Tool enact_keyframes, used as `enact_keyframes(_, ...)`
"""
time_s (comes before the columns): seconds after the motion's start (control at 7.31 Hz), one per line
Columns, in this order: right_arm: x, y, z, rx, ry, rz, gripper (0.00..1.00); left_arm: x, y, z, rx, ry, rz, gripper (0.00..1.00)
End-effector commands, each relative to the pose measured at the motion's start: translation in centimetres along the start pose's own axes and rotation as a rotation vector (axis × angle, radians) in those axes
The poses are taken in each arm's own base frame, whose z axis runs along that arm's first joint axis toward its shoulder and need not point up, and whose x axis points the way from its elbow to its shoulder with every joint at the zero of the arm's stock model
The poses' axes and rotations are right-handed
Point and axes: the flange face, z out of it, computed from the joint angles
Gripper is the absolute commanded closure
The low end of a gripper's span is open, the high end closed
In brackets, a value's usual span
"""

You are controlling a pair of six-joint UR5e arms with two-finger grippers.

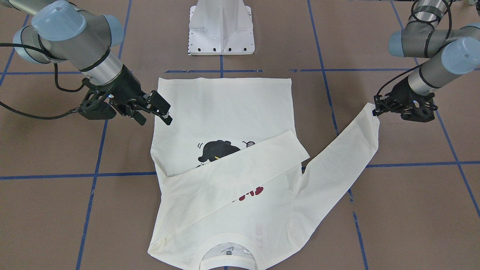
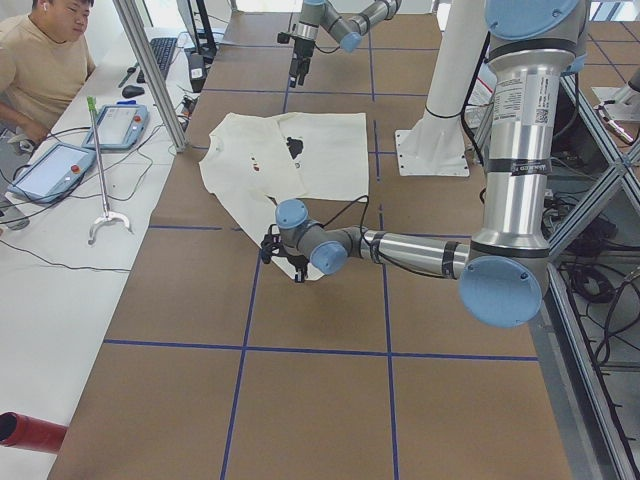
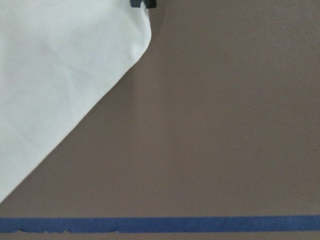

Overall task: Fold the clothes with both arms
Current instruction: 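Grasp the other sleeve cuff with the left gripper while the right gripper withdraws, then fold the held sleeve with the left gripper across the shirt front and release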

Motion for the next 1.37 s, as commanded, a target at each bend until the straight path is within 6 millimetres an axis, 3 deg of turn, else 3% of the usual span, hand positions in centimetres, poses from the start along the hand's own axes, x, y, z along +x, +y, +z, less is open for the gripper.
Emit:
enact_keyframes(0.0, 3.7, -1.3, -5.0, -0.027, -0.013, 0.031, 0.0, 16.6, -5.5, -6.7, 0.062, 0.146, -0.119, 1.0)
enact_keyframes(0.27, 9.1, -1.6, -8.5, -0.007, 0.019, -0.031, 0.0, 31.2, -11.2, -5.4, 0.034, 0.207, -0.217, 1.0)
enact_keyframes(0.41, 12.4, -2.0, -9.4, 0.006, 0.046, -0.091, 0.0, 38.2, -12.1, -3.7, 0.071, 0.203, -0.228, 1.0)
enact_keyframes(0.55, 14.5, -2.4, -10.2, 0.024, 0.043, -0.115, 0.0, 46.6, -9.9, 0.6, 0.126, 0.201, -0.188, 1.0)
enact_keyframes(0.68, 14.7, -2.6, -10.4, 0.031, 0.037, -0.117, 0.0, 54.2, -8.8, 4.8, 0.144, 0.237, -0.195, 1.0)
enact_keyframes(0.82, 14.8, -2.5, -10.5, 0.03, 0.037, -0.117, 0.0, 59.7, -8.5, 9.2, 0.175, 0.253, -0.231, 1.0)
enact_keyframes(0.96, 15.2, -2.6, -10.2, 0.029, 0.046, -0.111, 0.0, 60.9, -7.5, 11.3, 0.225, 0.273, -0.219, 1.0)
enact_keyframes(1.09, 15.3, -2.6, -10.1, 0.03, 0.049, -0.108, 0.0, 60.8, -7.6, 11.7, 0.239, 0.293, -0.213, 0.58)
enact_keyframes(1.23, 15.3, -2.6, -10.0, 0.03, 0.05, -0.108, 0.0, 60.4, -7.7, 11.7, 0.241, 0.291, -0.217, 0.23)
